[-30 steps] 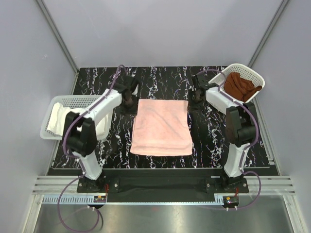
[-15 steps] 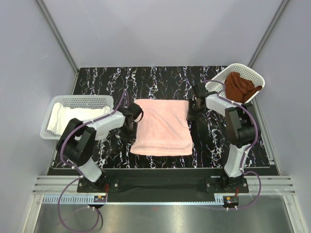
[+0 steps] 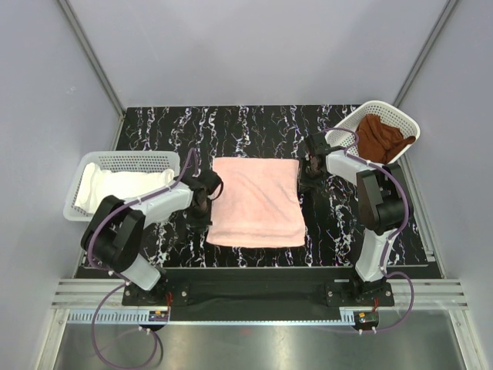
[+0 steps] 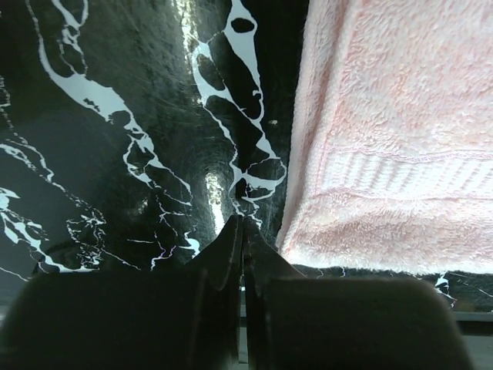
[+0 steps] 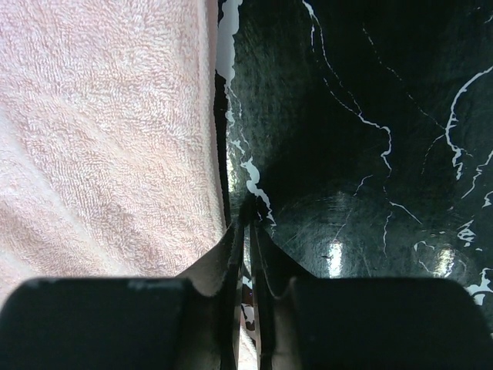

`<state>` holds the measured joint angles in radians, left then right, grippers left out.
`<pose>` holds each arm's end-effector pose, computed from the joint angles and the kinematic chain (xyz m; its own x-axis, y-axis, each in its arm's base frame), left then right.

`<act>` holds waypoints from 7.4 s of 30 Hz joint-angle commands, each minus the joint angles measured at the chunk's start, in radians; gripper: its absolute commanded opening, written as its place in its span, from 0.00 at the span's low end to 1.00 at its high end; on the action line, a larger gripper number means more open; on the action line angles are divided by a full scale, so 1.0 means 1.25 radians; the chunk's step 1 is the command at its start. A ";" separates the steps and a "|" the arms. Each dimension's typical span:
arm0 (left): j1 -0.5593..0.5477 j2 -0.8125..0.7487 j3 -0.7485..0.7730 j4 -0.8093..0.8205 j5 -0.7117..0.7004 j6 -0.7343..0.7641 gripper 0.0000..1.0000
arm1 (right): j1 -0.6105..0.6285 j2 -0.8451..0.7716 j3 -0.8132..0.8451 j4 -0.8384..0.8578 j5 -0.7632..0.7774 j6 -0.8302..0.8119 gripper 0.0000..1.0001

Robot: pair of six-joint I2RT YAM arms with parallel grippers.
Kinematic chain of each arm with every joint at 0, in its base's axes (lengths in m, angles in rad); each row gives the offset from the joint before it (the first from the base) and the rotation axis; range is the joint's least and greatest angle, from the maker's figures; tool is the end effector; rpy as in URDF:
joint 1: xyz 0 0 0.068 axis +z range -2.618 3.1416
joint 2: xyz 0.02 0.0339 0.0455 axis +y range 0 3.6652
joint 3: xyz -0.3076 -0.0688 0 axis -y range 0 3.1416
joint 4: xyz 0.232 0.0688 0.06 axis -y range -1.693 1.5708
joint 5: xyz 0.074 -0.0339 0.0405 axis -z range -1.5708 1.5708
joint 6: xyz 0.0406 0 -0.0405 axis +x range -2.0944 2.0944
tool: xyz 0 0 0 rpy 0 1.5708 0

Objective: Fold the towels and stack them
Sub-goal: Fold the towel

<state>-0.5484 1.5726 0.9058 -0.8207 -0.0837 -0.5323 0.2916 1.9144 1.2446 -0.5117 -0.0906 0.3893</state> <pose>0.2147 -0.1272 0.2107 -0.9934 0.0142 -0.1140 0.0109 0.9995 0.0296 0.3688 0.1145 0.2003 -0.9410 0.1122 -0.3194 0.0410 0.9743 0.2215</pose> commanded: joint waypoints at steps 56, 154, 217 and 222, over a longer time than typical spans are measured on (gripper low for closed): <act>-0.002 -0.044 -0.050 0.054 0.047 -0.050 0.00 | 0.005 -0.054 0.020 0.019 0.004 0.020 0.29; 0.068 0.251 0.405 0.010 0.045 0.087 0.35 | 0.021 0.104 0.230 -0.052 0.006 -0.041 0.22; 0.194 0.606 0.963 -0.049 0.128 0.675 0.46 | -0.053 0.412 0.747 -0.312 -0.213 -0.524 0.49; 0.198 0.640 0.982 -0.047 0.154 0.673 0.41 | -0.064 0.449 0.773 -0.328 -0.240 -0.547 0.48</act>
<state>-0.3084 2.3486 2.0769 -0.8833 0.0654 0.2867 0.2241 2.4588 2.1536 -0.8803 -0.3450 -0.2390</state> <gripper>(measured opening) 0.428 0.486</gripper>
